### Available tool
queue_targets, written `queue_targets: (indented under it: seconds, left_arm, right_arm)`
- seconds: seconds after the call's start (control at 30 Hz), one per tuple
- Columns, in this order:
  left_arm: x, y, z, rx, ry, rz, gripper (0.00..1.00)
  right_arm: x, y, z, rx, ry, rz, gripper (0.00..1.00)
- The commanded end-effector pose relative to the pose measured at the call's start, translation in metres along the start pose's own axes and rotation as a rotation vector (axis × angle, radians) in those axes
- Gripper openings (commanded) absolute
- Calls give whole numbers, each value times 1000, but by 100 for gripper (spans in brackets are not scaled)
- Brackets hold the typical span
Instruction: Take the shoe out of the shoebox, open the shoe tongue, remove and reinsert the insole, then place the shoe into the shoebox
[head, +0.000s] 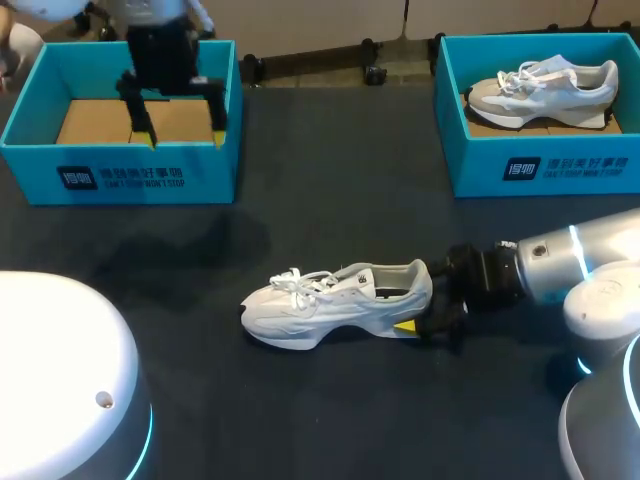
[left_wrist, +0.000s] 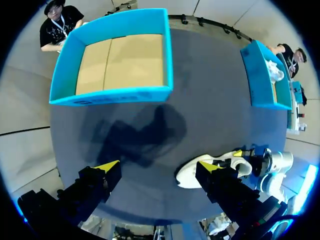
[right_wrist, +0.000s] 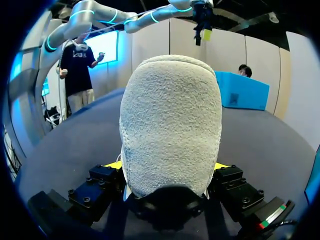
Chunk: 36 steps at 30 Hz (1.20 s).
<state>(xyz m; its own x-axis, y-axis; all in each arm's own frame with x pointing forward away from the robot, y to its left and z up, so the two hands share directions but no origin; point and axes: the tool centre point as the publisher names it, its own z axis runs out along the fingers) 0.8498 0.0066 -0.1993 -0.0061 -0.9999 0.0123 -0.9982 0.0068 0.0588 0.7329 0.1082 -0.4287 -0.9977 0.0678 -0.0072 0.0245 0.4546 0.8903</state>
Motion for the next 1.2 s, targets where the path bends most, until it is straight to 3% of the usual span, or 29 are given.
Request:
queue_targets:
  seconds: [0.03, 0.27, 0.7, 1.2]
  left_arm:
    - [22, 18, 4, 29, -14, -4, 100]
    - [58, 48, 15, 45, 23, 19, 100]
    - [113, 86, 47, 75, 36, 84, 100]
    - [169, 109, 87, 85, 6, 209, 100]
  right_arm:
    - [-5, -10, 5, 2, -3, 0, 0]
    - [-5, -10, 5, 2, -3, 0, 0]
    - [-5, -10, 5, 2, -3, 0, 0]
    - [-5, -10, 5, 2, -3, 0, 0]
